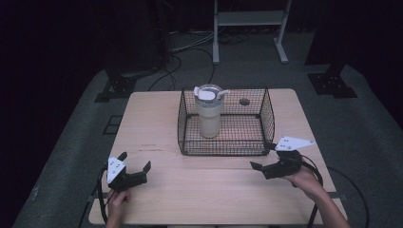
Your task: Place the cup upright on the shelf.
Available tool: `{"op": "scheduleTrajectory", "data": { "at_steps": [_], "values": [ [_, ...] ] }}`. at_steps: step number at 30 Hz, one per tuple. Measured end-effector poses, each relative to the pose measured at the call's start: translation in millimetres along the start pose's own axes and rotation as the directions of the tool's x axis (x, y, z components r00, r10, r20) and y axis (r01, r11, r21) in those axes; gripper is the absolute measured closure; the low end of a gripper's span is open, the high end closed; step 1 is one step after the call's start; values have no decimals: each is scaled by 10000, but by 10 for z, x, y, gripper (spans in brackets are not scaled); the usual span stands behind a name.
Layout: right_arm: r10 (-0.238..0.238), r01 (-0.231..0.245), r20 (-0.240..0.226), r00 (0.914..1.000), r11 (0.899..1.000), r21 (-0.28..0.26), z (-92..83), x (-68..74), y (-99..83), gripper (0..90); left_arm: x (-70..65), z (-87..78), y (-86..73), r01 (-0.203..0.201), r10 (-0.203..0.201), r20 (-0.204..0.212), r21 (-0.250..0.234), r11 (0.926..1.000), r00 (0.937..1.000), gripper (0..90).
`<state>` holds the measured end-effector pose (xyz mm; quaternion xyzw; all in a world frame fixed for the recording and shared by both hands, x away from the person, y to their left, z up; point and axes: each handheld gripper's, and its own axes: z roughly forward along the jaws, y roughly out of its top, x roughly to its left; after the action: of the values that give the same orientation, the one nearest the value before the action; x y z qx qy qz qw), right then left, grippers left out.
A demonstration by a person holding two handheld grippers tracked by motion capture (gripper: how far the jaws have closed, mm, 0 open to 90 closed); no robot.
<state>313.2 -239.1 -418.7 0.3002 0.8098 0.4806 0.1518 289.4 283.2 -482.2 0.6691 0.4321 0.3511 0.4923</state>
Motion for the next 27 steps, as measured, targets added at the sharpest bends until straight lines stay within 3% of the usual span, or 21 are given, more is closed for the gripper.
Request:
{"op": "scheduleTrajectory", "data": {
  "at_steps": [27],
  "values": [
    [370, -371, 321, 9988, 9993, 21, -112, 47, -417, 86, -1, -3, 1, -3, 3, -27, 15, 10000, 10000, 0]
  ]
}}
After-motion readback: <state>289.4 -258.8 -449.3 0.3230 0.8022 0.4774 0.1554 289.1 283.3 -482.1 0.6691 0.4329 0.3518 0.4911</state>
